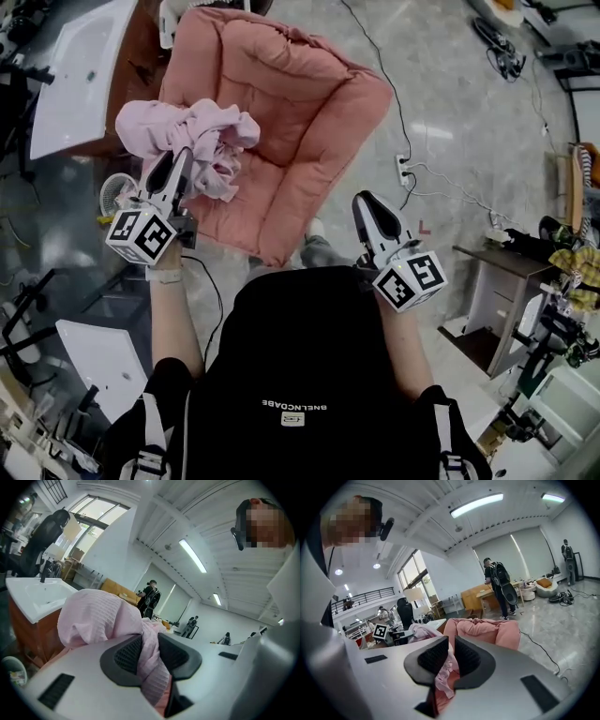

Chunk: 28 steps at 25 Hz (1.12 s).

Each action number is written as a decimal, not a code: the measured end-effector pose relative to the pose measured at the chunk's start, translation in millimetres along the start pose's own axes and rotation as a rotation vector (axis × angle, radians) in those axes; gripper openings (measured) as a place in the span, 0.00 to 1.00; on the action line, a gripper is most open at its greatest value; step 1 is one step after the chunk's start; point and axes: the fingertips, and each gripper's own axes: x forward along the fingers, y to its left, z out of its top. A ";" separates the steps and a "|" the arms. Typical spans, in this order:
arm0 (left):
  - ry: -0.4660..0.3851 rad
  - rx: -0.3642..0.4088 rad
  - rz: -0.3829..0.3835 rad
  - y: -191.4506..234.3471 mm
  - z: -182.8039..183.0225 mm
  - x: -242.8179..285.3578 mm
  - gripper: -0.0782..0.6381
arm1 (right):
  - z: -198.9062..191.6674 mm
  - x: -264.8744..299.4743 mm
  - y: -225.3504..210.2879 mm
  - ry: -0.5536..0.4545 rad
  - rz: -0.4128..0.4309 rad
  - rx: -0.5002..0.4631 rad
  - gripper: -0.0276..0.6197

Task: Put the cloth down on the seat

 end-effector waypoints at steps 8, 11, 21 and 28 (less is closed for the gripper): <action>0.087 -0.019 0.004 49.1 -31.3 43.9 0.27 | -14.3 1.9 3.6 0.026 -0.099 0.027 0.13; 0.113 -0.023 0.013 63.3 -45.2 58.2 0.27 | -19.8 0.2 5.3 0.037 -0.120 0.026 0.13; 0.181 -0.017 0.067 105.0 -95.0 92.2 0.28 | -34.3 6.8 13.6 0.067 -0.144 0.016 0.13; 0.245 0.007 0.096 127.4 -135.1 113.8 0.28 | -39.6 4.9 10.2 0.089 -0.172 0.023 0.13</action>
